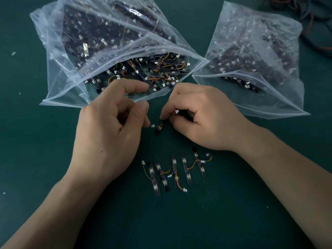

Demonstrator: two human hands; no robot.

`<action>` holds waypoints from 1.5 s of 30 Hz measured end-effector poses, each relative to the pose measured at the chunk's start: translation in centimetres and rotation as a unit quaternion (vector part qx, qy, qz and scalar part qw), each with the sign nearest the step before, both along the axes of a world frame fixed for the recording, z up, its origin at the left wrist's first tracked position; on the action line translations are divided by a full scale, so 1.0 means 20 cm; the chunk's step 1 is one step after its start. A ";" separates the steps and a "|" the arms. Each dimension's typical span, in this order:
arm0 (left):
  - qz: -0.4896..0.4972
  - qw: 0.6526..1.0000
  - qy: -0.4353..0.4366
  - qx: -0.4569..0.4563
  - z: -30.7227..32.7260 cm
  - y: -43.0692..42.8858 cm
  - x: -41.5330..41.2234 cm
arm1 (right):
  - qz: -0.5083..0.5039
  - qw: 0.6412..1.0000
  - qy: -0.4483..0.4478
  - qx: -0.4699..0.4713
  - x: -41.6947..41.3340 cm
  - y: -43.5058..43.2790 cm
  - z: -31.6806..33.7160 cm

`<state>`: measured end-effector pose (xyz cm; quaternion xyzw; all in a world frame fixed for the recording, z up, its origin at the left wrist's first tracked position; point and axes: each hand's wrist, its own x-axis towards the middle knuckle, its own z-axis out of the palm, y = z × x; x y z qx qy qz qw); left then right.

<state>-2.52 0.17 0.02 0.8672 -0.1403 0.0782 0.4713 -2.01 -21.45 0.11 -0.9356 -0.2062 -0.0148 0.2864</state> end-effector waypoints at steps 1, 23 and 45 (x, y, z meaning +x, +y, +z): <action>-0.010 1.000 0.003 0.006 0.00 0.00 0.00 | 0.004 1.000 0.002 0.002 0.00 0.00 0.00; -0.142 0.981 0.063 0.114 0.03 0.05 0.02 | 0.008 1.000 0.000 0.030 -0.01 -0.01 0.00; -0.142 0.981 0.001 0.135 0.05 0.10 0.04 | 0.008 1.000 -0.006 0.021 -0.02 -0.01 -0.01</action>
